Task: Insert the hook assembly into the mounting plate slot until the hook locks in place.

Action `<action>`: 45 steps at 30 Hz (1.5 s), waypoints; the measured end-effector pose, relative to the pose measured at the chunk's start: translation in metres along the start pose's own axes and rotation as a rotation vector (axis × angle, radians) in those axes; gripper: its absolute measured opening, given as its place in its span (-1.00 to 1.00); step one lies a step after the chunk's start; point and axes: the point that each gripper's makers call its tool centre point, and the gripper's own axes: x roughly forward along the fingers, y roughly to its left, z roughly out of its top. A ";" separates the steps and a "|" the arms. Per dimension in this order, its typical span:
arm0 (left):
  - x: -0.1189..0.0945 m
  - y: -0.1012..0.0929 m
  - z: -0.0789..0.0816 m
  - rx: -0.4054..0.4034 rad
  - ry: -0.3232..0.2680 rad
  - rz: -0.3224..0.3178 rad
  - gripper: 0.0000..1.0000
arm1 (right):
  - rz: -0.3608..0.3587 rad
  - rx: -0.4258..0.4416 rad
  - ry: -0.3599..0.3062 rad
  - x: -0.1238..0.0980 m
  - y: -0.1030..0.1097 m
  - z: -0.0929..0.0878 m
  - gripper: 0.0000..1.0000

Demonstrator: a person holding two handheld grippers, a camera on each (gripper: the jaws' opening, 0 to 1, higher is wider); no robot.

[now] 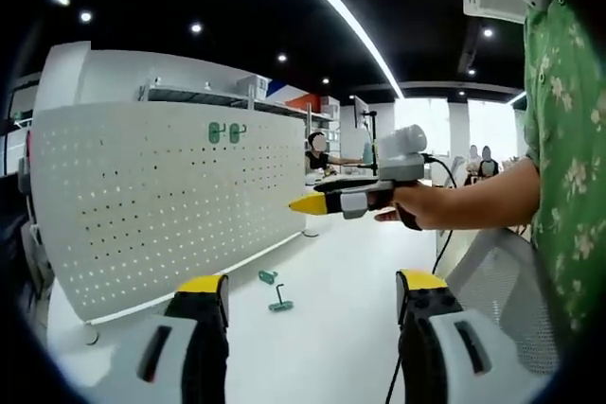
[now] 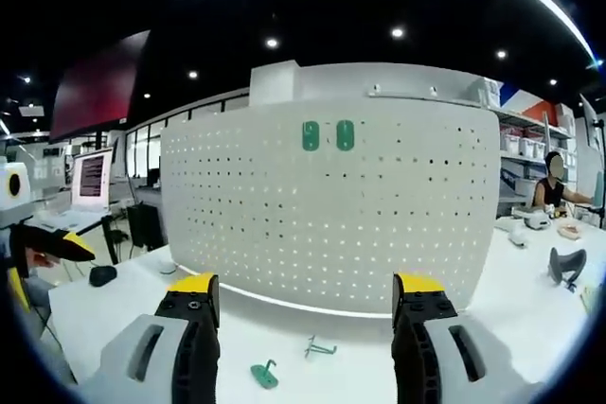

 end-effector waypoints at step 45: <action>0.118 0.038 -0.074 0.112 0.314 -0.295 -0.15 | -0.043 0.032 0.026 -0.038 -0.015 -0.018 0.50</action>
